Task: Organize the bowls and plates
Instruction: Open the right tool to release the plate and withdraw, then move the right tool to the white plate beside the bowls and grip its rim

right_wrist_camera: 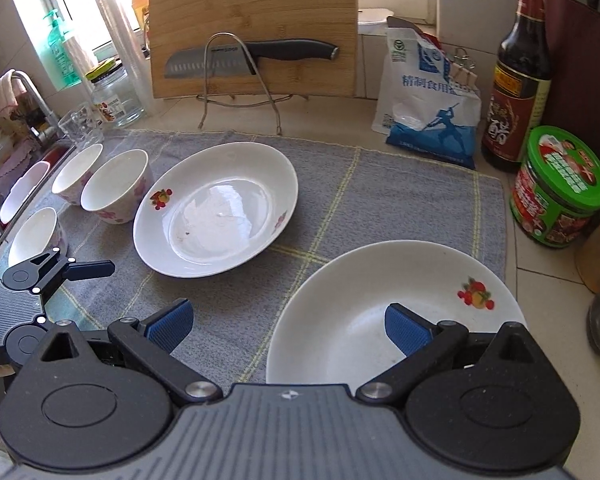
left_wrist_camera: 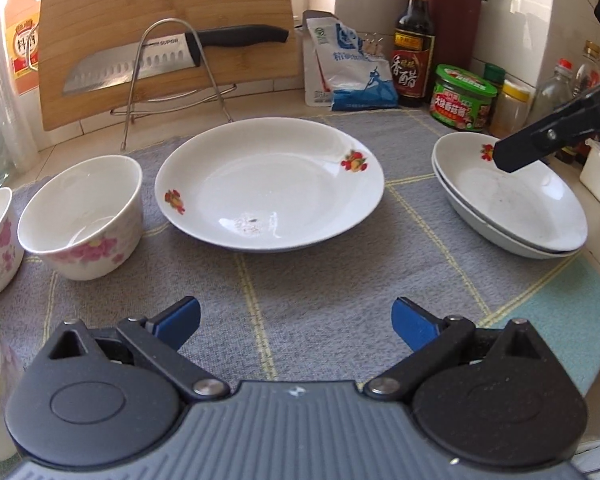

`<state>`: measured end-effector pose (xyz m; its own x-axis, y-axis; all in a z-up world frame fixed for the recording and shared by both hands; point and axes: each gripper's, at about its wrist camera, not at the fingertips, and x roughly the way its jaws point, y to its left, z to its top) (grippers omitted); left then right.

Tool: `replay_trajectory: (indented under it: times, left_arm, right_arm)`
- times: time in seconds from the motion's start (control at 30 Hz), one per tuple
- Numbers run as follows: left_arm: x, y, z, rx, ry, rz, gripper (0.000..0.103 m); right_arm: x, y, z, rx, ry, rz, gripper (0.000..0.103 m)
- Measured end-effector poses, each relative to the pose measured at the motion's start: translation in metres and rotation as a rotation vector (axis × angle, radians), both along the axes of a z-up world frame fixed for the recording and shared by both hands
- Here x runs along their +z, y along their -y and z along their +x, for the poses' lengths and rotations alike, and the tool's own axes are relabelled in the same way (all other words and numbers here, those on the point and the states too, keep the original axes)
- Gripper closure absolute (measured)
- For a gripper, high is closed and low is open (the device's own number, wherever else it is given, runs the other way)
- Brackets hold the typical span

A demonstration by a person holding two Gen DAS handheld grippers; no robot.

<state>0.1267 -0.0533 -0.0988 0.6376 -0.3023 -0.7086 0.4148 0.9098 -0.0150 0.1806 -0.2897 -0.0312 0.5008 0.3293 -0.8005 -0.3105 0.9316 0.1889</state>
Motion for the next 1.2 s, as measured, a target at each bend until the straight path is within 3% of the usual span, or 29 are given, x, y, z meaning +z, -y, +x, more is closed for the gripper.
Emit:
replay_trajectory:
  times: [0.27, 0.57, 1.2]
  left_arm:
    - [-0.013, 0.005, 0.022, 0.056, -0.017, 0.000, 0.002]
    - [-0.016, 0.018, 0.039, 0.081, 0.034, 0.010, 0.000]
    - [-0.017, 0.020, 0.044, 0.133, 0.062, -0.009, 0.000]
  right_arm:
    - [-0.002, -0.024, 0.034, 0.122, 0.009, -0.029, 0.000]
    - [-0.018, -0.036, 0.080, 0.250, -0.035, -0.038, 0.000]
    - [-0.060, -0.076, 0.187, 0.469, -0.168, 0.071, 0.000]
